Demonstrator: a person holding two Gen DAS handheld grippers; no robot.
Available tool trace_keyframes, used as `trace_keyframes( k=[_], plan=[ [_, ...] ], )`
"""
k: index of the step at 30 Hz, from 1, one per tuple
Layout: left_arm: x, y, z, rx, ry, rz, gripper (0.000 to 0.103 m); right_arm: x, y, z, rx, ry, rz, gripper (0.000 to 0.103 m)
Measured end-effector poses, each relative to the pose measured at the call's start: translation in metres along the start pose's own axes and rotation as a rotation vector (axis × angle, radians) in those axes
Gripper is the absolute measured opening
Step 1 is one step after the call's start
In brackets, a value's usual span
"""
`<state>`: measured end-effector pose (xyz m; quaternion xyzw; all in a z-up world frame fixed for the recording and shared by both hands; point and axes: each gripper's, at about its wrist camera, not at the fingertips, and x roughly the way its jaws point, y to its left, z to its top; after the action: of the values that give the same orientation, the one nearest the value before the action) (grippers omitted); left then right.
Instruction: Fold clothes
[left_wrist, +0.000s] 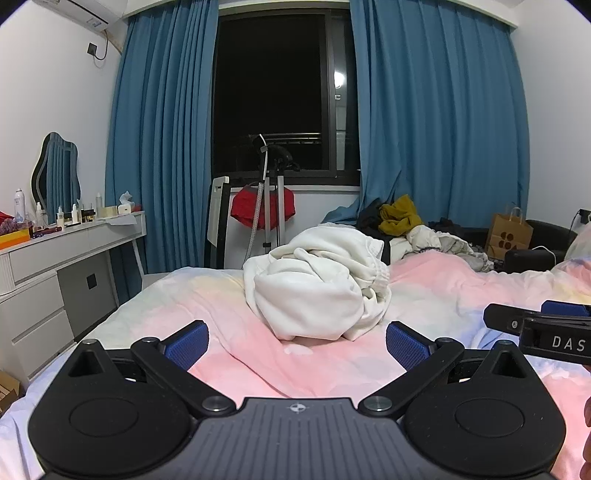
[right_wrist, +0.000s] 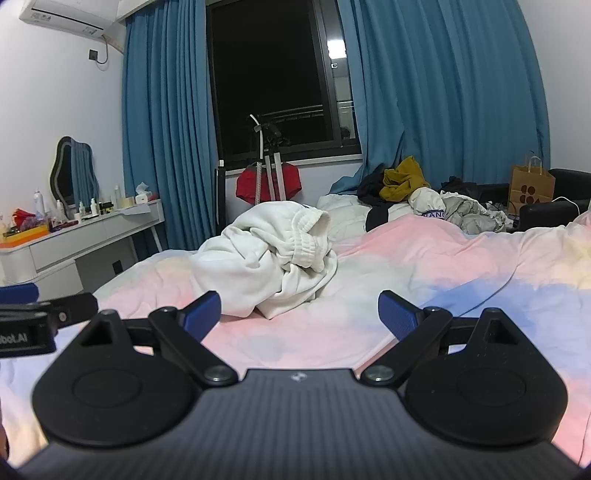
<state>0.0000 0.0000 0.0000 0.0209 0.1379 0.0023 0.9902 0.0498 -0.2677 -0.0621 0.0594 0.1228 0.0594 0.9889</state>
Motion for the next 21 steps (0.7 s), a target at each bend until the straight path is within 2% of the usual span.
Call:
trace_keyframes(
  k=[21],
  plan=[
    [0.005,0.0022,-0.0025,-0.015,0.018,-0.022,0.103,0.0002,-0.0019,-0.0002,0.012,0.013,-0.006,0.093]
  ],
)
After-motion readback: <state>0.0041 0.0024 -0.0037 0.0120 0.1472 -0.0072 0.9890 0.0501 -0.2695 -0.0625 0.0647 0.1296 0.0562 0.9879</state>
